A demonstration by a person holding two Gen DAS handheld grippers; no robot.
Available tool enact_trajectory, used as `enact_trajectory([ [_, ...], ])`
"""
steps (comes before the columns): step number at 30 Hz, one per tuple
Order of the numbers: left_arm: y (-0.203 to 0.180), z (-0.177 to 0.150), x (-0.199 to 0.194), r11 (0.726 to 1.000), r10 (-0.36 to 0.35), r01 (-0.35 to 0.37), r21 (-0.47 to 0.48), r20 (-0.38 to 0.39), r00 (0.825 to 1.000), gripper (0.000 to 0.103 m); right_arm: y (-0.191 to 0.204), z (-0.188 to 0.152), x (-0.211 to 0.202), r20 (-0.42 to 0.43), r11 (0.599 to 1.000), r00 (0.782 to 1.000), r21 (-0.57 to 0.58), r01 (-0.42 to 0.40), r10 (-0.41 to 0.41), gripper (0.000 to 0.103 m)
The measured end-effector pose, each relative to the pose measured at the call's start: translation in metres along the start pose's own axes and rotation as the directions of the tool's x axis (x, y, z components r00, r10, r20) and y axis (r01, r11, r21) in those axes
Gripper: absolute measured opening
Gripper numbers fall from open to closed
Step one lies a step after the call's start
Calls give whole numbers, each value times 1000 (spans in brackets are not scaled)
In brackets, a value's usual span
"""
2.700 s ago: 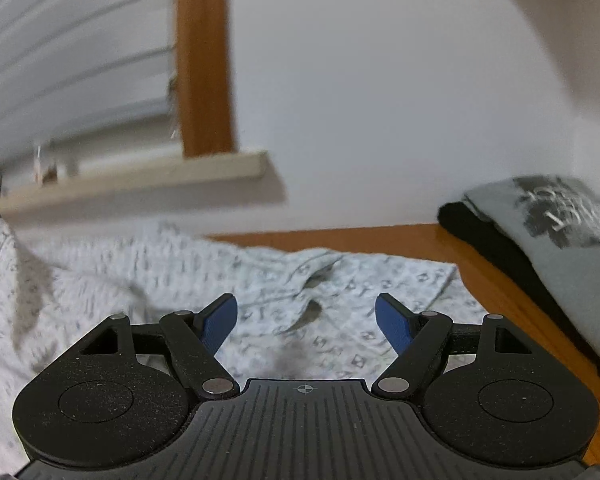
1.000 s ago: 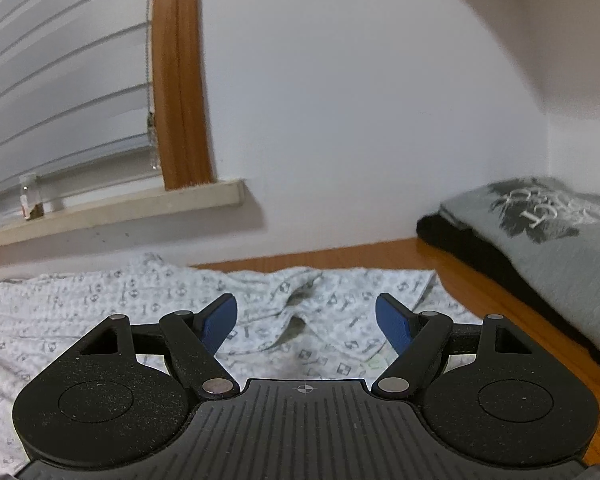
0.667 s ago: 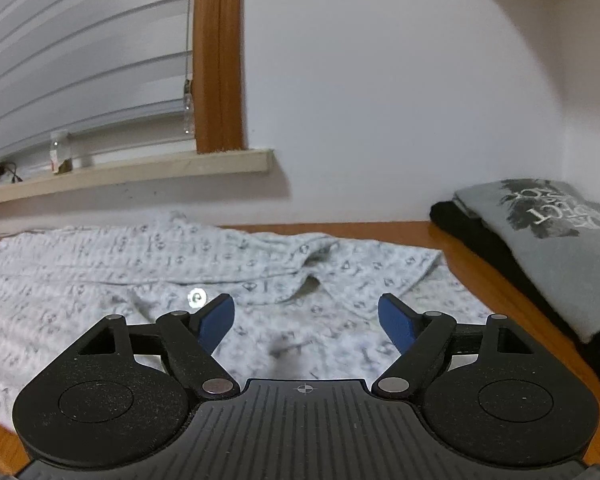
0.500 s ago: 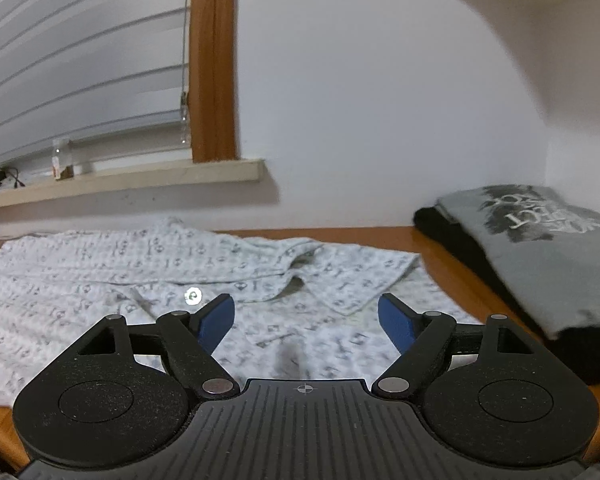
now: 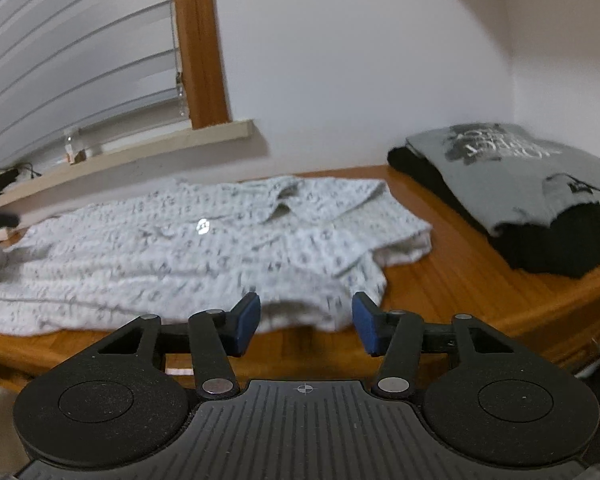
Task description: Fold clothes
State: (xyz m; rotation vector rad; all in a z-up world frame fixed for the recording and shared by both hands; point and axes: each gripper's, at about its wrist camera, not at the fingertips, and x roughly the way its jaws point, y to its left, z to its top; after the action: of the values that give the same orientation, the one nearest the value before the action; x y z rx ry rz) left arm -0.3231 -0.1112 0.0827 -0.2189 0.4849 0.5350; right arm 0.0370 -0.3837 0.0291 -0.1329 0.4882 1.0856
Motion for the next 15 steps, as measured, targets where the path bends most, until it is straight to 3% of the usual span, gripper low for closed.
enact_trajectory([
  [7,-27,20,25,998,-51,51,44,4,999,41,6,-10,7,-34,998,998,41,-53,54,51],
  [15,-55,34,108,986,-148,153,72,-72,986,39,19,-8,23,-36,982,987,114,-153,158,49],
])
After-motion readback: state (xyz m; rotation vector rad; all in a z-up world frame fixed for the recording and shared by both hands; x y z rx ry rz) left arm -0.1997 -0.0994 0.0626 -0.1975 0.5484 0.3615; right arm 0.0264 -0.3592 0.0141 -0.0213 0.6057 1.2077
